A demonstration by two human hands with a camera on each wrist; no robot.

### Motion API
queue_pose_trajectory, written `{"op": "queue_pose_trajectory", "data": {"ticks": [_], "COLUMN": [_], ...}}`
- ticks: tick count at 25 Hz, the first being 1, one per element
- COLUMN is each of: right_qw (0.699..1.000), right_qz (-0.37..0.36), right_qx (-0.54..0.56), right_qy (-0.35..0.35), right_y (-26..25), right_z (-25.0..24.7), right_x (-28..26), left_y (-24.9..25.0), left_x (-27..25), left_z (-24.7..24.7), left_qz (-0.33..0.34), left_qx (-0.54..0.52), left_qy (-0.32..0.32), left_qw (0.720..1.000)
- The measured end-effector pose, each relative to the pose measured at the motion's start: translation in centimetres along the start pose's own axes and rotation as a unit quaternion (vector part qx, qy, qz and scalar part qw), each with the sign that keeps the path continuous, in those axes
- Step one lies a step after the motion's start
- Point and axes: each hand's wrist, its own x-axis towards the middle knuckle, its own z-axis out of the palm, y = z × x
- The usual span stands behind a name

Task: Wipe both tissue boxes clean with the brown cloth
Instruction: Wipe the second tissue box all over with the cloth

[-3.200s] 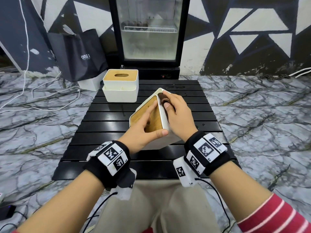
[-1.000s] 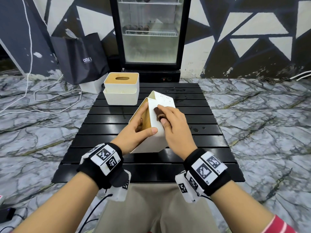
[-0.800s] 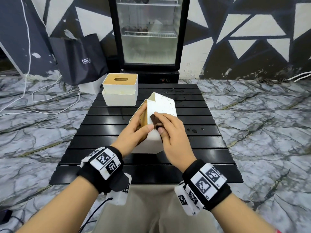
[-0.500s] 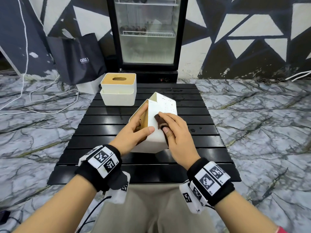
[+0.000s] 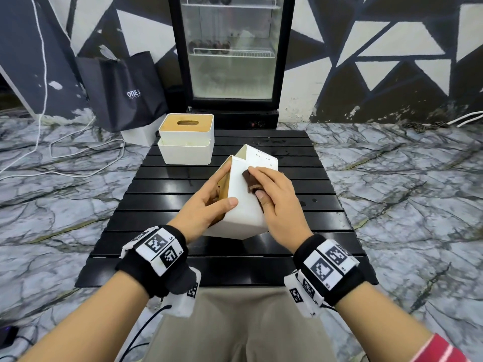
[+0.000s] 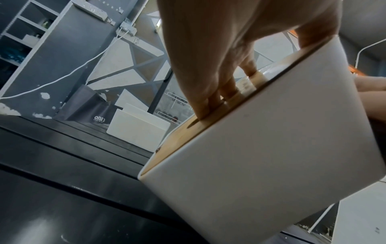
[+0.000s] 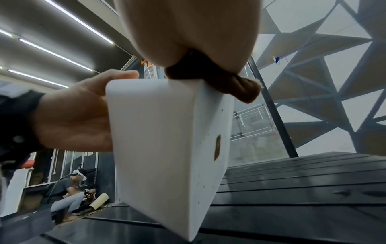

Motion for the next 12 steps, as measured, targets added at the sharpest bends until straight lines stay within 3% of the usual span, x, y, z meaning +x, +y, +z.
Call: {"op": "queue_pose_trajectory", "data": {"ticks": [12], "right_qw": [0.999], "right_qz": [0.04], "right_qx": [-0.014], "right_qy": [0.007], "right_y": [1.5], "right_z": [-0.8], "right_x": [3.5], "left_y": [-0.3], "left_x": [-0.2], "left_z": [-0.4], "left_qz": [-0.001], "left_qx": [0.005], "left_qy": [-0.017], "left_qw": [1.0]}}
